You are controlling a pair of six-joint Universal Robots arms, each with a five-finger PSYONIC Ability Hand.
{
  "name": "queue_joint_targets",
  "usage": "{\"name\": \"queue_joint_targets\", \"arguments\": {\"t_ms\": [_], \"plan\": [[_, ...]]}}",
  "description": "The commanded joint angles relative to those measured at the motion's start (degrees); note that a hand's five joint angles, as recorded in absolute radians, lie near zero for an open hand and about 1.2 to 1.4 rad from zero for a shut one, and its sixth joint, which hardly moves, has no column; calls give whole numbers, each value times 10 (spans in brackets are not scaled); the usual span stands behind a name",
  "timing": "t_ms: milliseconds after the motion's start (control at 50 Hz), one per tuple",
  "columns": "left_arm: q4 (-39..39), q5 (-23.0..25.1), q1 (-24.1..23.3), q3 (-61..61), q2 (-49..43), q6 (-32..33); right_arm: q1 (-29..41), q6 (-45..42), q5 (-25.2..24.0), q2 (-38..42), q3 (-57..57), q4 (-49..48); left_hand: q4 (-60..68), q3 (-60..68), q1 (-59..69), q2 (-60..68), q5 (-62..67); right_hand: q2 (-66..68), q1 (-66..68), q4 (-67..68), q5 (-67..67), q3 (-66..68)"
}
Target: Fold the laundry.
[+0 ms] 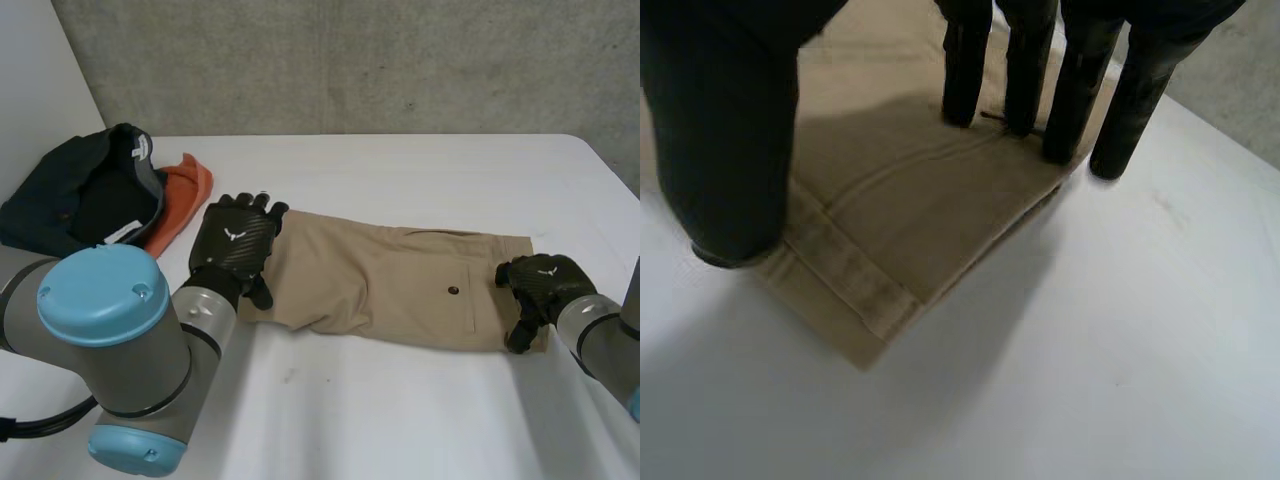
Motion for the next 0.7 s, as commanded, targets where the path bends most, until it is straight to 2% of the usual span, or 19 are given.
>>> {"name": "queue_joint_targets", "arguments": {"t_ms": [20, 180, 340, 400, 460, 500, 560, 580, 640, 700], "plan": [[2, 0, 8, -2, -6, 6, -4, -19, 6, 34, -9, -14, -17, -21, -11, -16, -26, 588, 617, 587, 589, 585], [-3, -2, 9, -5, 8, 7, -52, -58, 4, -20, -3, -27, -15, -19, -9, -14, -24, 589, 618, 588, 590, 586], [-41, -3, 10, -12, 40, 4, -73, -273, 22, -56, -19, -7, -17, -21, -11, -16, -27, 589, 618, 588, 590, 586], [-44, -4, 11, -15, 46, 5, -66, -308, 39, -57, -43, -9, -17, -21, -11, -16, -27, 589, 618, 588, 590, 586], [-44, -5, 15, -21, 49, 5, 7, -317, 62, -55, -87, -7, -17, -21, -11, -16, -27, 589, 618, 588, 590, 586], [-44, -5, 18, -21, 51, 5, 75, -321, 64, -49, -123, -7, -17, -21, -11, -16, -27, 589, 618, 588, 590, 586], [-44, -7, 23, -23, 53, 4, 133, -321, 62, -37, -150, -12, -17, -21, -11, -16, -27, 589, 618, 588, 590, 586], [-44, -7, 25, -23, 53, 4, 169, -324, 59, -20, -168, -13, -17, -21, -11, -16, -27, 589, 618, 588, 590, 586], [-44, -9, 33, -23, 58, 4, 217, -327, 43, 11, -195, -12, -17, -21, -11, -16, -27, 589, 618, 588, 590, 586], [-43, -9, 44, -23, 62, 3, 286, -335, -1, 61, -230, -5, -17, -21, -11, -16, -27, 589, 618, 588, 590, 586]]}}
